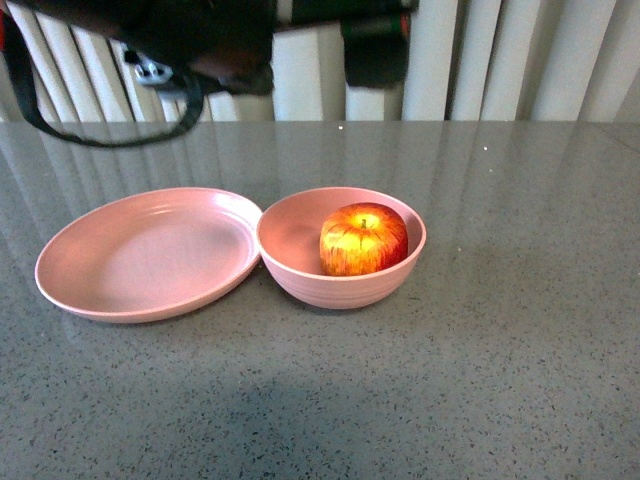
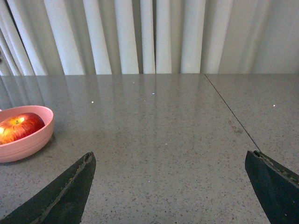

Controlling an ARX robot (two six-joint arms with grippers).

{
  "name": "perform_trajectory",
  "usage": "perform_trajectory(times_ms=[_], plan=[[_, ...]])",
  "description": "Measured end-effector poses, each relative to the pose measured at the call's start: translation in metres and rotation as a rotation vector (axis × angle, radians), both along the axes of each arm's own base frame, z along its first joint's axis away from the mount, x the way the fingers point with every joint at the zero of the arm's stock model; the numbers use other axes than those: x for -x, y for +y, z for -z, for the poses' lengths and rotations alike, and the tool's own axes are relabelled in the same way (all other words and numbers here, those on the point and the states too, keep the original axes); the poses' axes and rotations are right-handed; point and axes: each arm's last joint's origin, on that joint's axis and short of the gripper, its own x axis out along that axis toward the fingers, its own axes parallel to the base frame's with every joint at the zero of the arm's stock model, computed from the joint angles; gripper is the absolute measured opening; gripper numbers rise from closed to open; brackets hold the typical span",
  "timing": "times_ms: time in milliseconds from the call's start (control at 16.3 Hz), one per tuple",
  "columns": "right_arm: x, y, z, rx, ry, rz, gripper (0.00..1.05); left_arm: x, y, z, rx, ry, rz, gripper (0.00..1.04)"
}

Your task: Move apple from plate to bowl

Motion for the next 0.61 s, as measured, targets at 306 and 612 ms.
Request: perform_trajectory(times_ms=[306, 612], plan=[[0.0, 0.0, 0.0, 0.0, 0.0, 0.0, 0.98, 0.046, 0.074, -0.046, 0.077, -0.209, -0.19, 0.98], [0.0, 0.0, 0.0, 0.0, 0.0, 0.0, 0.98, 0.105, 0.135, -0.024, 0.002, -0.418, -0.479, 0.63]])
